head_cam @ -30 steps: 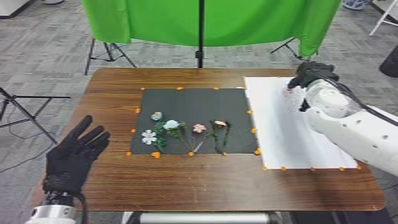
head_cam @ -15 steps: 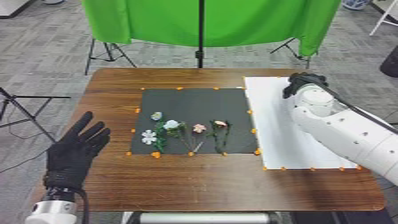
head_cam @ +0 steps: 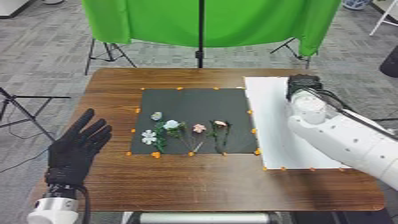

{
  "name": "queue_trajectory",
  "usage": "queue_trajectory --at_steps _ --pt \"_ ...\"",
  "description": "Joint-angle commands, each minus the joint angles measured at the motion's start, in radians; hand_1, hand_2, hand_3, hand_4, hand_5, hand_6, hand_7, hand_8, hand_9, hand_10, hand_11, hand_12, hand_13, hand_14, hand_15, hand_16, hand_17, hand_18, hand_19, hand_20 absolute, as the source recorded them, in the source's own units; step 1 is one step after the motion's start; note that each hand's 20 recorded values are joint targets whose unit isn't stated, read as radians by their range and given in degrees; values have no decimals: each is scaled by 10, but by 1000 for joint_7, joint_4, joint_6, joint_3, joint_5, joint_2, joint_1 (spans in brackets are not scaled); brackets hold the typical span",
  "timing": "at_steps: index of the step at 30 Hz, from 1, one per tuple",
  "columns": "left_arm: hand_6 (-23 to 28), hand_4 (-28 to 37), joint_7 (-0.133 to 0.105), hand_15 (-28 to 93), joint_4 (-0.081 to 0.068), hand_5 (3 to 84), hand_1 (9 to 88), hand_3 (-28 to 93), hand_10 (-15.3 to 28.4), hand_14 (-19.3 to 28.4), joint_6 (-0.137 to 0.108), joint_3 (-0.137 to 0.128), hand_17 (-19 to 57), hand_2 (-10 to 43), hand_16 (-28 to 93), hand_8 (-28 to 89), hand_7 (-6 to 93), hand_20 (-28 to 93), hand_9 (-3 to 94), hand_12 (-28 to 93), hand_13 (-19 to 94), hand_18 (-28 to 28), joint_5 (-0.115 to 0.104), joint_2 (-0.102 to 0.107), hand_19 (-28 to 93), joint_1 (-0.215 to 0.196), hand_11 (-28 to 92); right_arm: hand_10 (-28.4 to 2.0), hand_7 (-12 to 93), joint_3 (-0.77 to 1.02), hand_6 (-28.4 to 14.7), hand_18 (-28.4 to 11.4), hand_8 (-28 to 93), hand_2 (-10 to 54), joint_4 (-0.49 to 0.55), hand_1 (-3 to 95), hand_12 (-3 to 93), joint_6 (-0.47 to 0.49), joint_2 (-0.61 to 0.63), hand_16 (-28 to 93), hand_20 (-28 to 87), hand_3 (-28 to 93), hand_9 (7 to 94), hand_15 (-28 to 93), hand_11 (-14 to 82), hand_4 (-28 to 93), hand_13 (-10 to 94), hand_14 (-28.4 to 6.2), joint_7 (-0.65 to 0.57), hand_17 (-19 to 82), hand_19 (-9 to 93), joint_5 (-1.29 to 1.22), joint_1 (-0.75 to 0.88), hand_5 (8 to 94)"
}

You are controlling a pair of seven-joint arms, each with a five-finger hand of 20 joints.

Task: Arrange flowers

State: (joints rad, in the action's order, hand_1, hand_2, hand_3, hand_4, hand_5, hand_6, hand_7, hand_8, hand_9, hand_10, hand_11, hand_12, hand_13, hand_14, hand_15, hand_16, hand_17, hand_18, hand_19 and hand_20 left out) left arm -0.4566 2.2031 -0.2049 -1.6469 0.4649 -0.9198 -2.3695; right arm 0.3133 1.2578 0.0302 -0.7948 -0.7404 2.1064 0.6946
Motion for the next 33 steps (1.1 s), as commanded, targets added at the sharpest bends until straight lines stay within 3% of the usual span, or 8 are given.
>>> queue_trajectory --at_steps 1,4,5,10,14,22,26,33 --pt "83 -231 -21 405 -1 353 238 823 198 265 -6 3 -110 58 -94 -102 111 -16 323 82 205 284 -18 13 585 -31 201 -32 160 17 69 -175 -2 -95 91 631 304 -165 65 301 466 553 936 516 129 -283 822 5 31 328 837 15 67 876" --pt "84 -233 -28 406 0 353 238 823 198 265 -12 2 -111 57 -93 -103 111 -15 324 82 204 284 -26 22 585 -39 201 -35 159 45 63 -175 1 -95 214 621 305 -242 119 303 462 580 937 519 138 -283 825 6 10 330 841 39 110 881" --pt "84 -234 -23 406 1 353 238 823 198 265 -11 -2 -111 58 -94 -103 110 -15 323 82 205 284 -24 14 585 -44 201 -35 158 42 61 -175 1 -95 254 619 303 -276 131 304 461 587 937 521 141 -283 826 4 -8 330 843 36 117 882" --pt "84 -234 -16 406 1 353 238 822 197 265 -7 -8 -111 59 -94 -102 111 -15 324 82 204 283 -23 9 584 -51 201 -42 154 105 46 -179 12 -95 455 587 307 -304 177 305 458 651 937 539 148 -283 821 -6 -3 330 852 71 215 882" --pt "84 -233 21 406 -4 353 237 824 197 264 15 -19 -110 59 -94 -102 111 -14 323 82 204 283 5 -22 584 -36 202 -46 156 160 42 -185 20 -95 563 573 316 -286 161 305 459 678 937 553 154 -283 814 -11 29 324 863 77 309 879" --pt "84 -232 46 404 -3 353 236 827 195 260 31 -26 -110 58 -94 -102 111 -13 321 81 203 281 27 -52 583 -42 203 -57 165 144 36 -193 25 -95 617 558 334 -235 85 292 458 703 937 591 147 -283 780 -21 62 304 869 124 387 865" --pt "83 -233 72 403 -3 354 236 827 194 258 40 -40 -109 57 -94 -102 111 -12 321 80 203 280 41 -73 582 -37 203 -62 162 114 34 -194 9 -95 615 549 353 -199 73 290 457 707 928 596 117 -283 750 -25 45 281 862 164 385 847" --pt "84 -232 78 403 -3 358 237 828 197 258 41 -35 -109 56 -94 -103 116 -10 327 80 202 278 43 -72 581 -35 211 -82 164 151 28 -203 -85 -95 640 487 309 -137 90 239 486 731 826 661 160 -283 663 -55 62 220 836 180 431 713"
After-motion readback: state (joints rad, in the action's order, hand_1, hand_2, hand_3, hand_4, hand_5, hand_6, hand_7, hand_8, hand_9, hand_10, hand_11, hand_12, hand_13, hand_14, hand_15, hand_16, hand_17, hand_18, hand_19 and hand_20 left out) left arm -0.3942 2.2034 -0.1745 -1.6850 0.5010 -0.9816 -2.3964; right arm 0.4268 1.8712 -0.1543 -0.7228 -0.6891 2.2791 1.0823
